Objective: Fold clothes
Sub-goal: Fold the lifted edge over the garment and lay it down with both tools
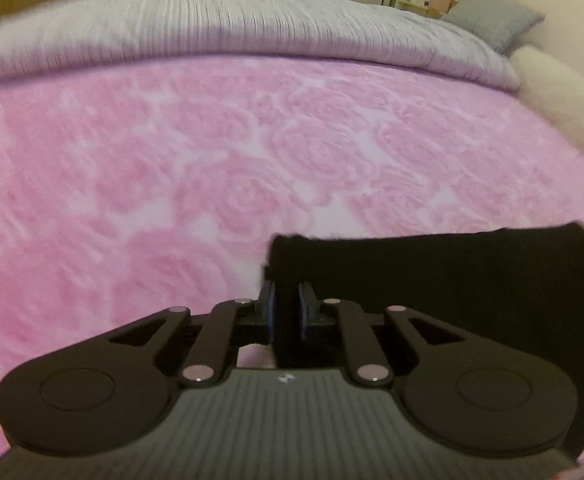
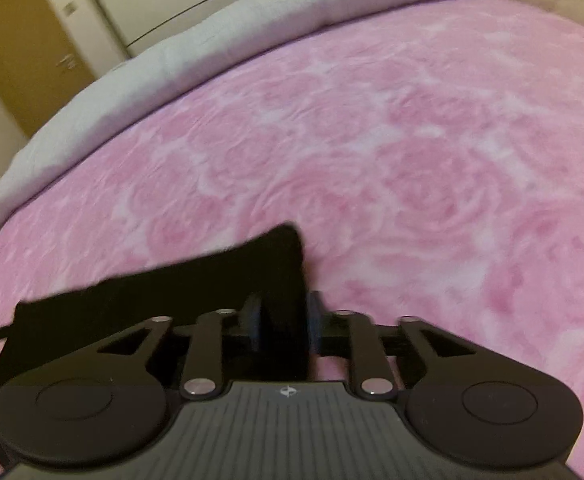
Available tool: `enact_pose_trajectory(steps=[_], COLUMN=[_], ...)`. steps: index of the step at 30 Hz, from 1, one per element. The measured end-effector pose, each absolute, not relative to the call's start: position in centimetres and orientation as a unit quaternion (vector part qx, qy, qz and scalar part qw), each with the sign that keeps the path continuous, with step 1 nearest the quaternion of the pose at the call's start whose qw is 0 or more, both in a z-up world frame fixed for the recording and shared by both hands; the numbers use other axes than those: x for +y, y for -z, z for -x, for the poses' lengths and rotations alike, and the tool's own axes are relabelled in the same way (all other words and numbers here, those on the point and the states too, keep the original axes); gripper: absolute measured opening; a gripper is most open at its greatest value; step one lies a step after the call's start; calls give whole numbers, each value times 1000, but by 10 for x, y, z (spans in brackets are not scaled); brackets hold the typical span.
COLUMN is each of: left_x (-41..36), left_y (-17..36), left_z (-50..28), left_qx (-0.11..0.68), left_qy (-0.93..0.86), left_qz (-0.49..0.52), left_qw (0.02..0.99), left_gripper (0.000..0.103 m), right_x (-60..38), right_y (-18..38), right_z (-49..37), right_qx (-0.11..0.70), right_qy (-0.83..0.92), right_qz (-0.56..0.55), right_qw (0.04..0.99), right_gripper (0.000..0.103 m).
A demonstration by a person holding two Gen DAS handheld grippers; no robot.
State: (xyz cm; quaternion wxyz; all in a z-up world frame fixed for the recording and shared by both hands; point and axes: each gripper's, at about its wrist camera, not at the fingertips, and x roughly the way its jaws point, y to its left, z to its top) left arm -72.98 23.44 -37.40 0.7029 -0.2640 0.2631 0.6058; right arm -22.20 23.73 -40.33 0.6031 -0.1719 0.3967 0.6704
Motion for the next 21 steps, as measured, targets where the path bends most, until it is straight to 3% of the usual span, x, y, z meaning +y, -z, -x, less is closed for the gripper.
enact_pose_trajectory(steps=[4,10,11,13,16,21], left_x=[231,256,257,256,239,177], left_y=[352,391,396,399,384,360], left_z=[729,709,710,716,711,703], left_qx=[220,280,278,267,295,295], left_qy=[-615,-571,-574,-583,-588,-582], left_qz=[252,274,276,285,261,259], left_qw=[714,721,719,713,706,712], left_gripper=[10,13,9,5,6,7], right_x=[232,259,265,272,262,206], right_y=[374,395,403,415,404,362], right_z=[240,267,266,252,229,245], right_qx=[311,283,284,309,363,314], right_qy=[-671,-683,-669,-656,-655,-678], right_qz=[191,266,279,268,205,200], right_qw=[646,618,628,635,630,634], right_gripper=[32,23,24,42,39,40])
